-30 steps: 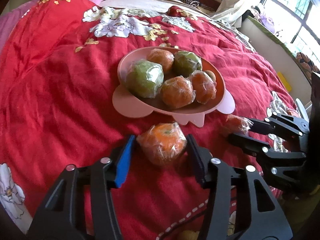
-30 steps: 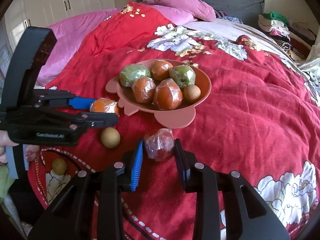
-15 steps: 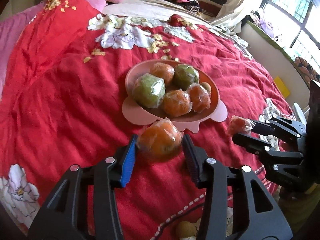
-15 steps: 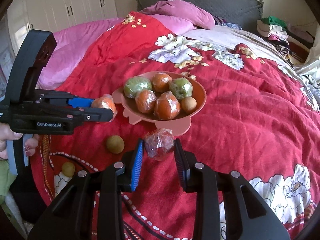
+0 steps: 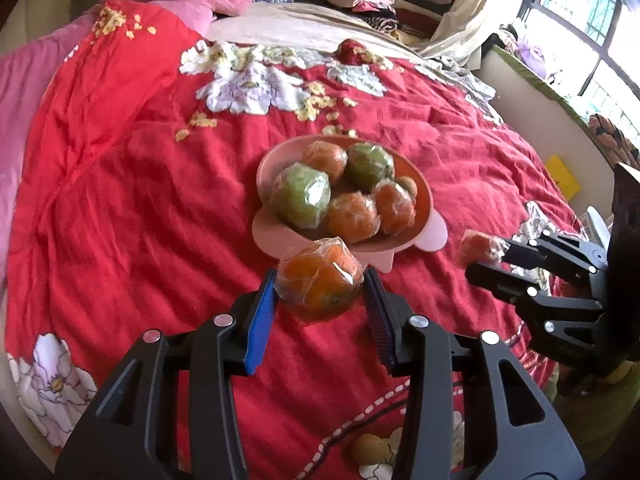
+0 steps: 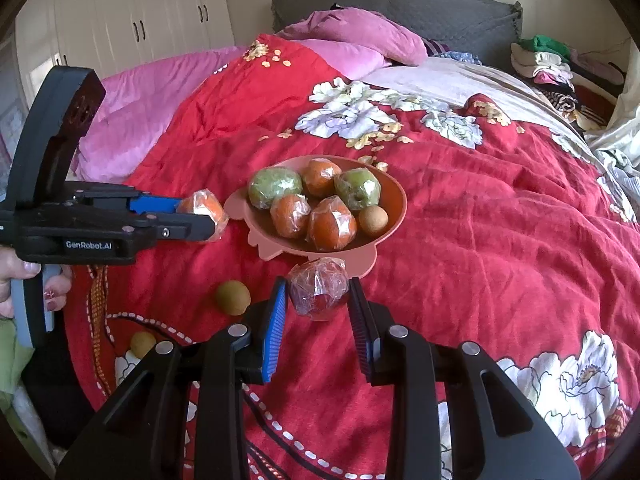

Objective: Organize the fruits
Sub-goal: 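Grasp the bagged tangerine with the left tool while the right tool grasps the bagged red fruit, then carry both held fruits over the pink bowl and lower them inside, then open both tools to release the fruits into the bowl and lift away, then move both open tools toward the two loose brown round fruits on the bedspread, then grasp a brown round fruit with the left tool while the right tool grasps another, then carry both brown round fruits over the pink bowl and lower them in, then open both tools to drop the brown round fruits into the bowl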

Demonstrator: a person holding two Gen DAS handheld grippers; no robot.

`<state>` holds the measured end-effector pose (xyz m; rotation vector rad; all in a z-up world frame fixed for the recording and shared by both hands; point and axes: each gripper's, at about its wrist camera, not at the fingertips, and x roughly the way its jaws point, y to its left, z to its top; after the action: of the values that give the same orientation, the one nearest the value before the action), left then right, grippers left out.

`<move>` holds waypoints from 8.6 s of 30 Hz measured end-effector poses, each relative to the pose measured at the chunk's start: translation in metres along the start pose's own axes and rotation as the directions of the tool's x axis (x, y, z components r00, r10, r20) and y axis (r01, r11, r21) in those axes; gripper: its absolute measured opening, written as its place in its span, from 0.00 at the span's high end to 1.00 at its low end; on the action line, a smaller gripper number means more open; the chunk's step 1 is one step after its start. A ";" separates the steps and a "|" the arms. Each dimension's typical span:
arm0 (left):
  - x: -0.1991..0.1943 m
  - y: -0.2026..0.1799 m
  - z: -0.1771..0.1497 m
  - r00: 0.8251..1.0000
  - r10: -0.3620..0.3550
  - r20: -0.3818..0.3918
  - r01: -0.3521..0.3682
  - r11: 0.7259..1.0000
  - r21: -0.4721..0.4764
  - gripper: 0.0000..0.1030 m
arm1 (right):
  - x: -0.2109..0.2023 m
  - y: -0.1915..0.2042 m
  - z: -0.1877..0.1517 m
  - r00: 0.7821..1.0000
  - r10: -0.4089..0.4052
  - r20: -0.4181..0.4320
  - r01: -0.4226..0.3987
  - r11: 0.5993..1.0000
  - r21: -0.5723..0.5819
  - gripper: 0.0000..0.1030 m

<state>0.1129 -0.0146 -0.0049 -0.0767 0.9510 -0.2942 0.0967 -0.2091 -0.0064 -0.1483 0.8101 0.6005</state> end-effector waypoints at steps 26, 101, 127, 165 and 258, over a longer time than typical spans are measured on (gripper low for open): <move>0.032 -0.025 0.073 1.000 -0.024 -0.003 0.024 0.998 0.066 0.66 | 0.002 -0.034 0.058 0.998 -0.029 0.060 0.029 1.000 -0.006 0.72; 0.016 -0.017 0.073 0.997 0.045 0.069 -0.047 0.999 0.021 0.19 | 0.012 -0.043 0.038 0.995 -0.069 0.067 0.065 0.996 0.053 0.10; -0.050 0.000 -0.022 0.991 0.101 0.092 -0.100 0.995 -0.007 0.09 | -0.014 0.008 0.021 0.998 -0.045 0.052 0.047 0.998 -0.033 0.05; -0.019 -0.036 -0.102 0.995 -0.043 -0.094 0.056 0.989 0.134 0.75 | 0.054 0.064 -0.006 0.984 0.063 -0.164 -0.086 0.987 -0.136 0.70; 0.039 -0.016 0.029 1.000 0.007 -0.004 -0.007 0.998 0.065 0.84 | 0.058 -0.052 0.074 0.998 0.024 -0.064 -0.021 0.999 0.043 0.63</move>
<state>0.1543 -0.0428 -0.0153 -0.0130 0.9445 -0.3189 0.2038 -0.2006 -0.0018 -0.1207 0.8872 0.6018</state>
